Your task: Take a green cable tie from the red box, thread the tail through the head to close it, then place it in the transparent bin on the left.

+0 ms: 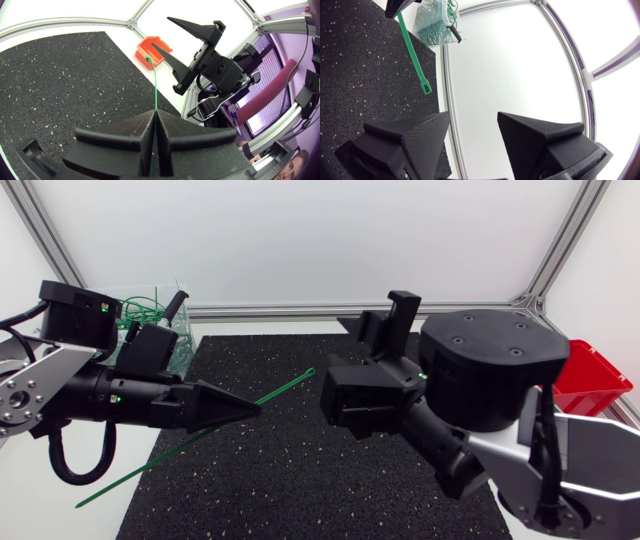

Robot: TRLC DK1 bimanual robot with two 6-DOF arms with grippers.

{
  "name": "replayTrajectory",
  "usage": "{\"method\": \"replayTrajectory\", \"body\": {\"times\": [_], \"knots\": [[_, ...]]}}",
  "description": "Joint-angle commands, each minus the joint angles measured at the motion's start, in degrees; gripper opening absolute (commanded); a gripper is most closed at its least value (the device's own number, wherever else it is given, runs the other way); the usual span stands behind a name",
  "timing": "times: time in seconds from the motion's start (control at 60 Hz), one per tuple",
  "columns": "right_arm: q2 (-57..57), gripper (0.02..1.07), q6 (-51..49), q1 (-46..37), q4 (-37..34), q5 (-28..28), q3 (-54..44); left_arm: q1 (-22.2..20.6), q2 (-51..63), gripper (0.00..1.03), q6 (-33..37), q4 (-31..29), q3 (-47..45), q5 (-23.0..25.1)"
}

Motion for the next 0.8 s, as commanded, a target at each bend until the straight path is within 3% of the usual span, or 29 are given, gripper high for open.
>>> {"method": "replayTrajectory", "body": {"times": [0.0, 0.217, 0.317, 0.567, 0.683, 0.783], "knots": [[-0.9, 0.75, 5.5, -1.5, -3.9, 0.3, 2.8, 0.5, -1.0, 0.04, -0.6, 3.3, -3.1, -1.2], [-1.0, 0.75, 18.4, -4.4, -19.1, -4.0, 8.3, 0.9, -3.8, 0.04, -12.7, 24.1, -9.5, -4.8], [-0.7, 0.75, 26.8, -6.8, -29.8, -9.9, 12.6, 0.5, -4.0, 0.04, -15.2, 29.1, -10.7, -6.2], [3.3, 0.75, 41.0, -13.7, -44.5, -30.1, 21.1, -1.2, -3.9, 0.04, -19.6, 37.7, -13.0, -8.9], [8.8, 0.75, 45.7, -18.1, -52.6, -43.9, 26.9, -1.7, -3.8, 0.04, -20.1, 38.8, -13.6, -8.9], [14.2, 0.75, 48.2, -20.2, -57.5, -51.7, 31.2, -2.1, -4.3, 0.04, -20.6, 40.3, -14.5, -8.9]]}}
